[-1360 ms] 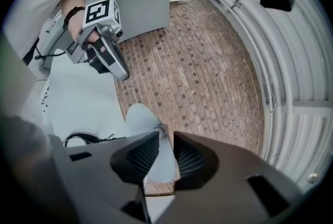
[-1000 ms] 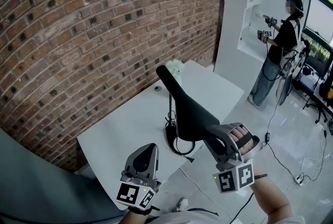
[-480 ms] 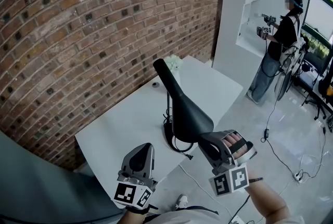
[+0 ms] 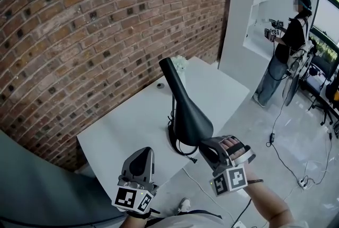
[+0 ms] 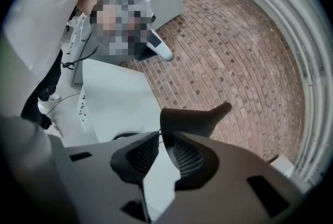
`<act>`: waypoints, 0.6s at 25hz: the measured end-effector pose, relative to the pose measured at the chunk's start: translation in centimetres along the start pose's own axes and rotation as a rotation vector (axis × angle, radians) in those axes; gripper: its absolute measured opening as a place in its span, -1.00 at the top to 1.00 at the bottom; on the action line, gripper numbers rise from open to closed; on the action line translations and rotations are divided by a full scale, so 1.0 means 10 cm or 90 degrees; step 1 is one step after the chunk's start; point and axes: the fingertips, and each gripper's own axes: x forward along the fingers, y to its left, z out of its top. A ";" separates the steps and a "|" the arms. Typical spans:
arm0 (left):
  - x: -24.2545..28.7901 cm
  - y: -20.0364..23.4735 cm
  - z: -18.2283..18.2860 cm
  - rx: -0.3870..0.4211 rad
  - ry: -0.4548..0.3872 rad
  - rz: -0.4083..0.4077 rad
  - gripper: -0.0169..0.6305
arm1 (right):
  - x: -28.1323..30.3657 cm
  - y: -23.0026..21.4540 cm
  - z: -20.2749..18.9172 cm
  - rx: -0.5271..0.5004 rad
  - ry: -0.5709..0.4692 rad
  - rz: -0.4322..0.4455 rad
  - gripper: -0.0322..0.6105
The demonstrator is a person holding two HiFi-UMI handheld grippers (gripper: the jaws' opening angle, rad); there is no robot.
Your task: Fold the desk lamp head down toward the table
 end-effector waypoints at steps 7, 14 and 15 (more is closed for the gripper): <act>-0.07 0.19 0.02 0.005 -0.008 0.044 0.92 | 0.23 0.12 -0.08 0.011 -0.004 0.041 0.61; -0.09 0.31 0.01 0.018 -0.020 0.066 0.92 | 0.41 0.19 -0.12 0.012 -0.012 0.074 0.61; -0.09 0.33 0.01 0.018 -0.020 0.071 0.92 | 0.43 0.20 -0.13 0.012 -0.013 0.080 0.61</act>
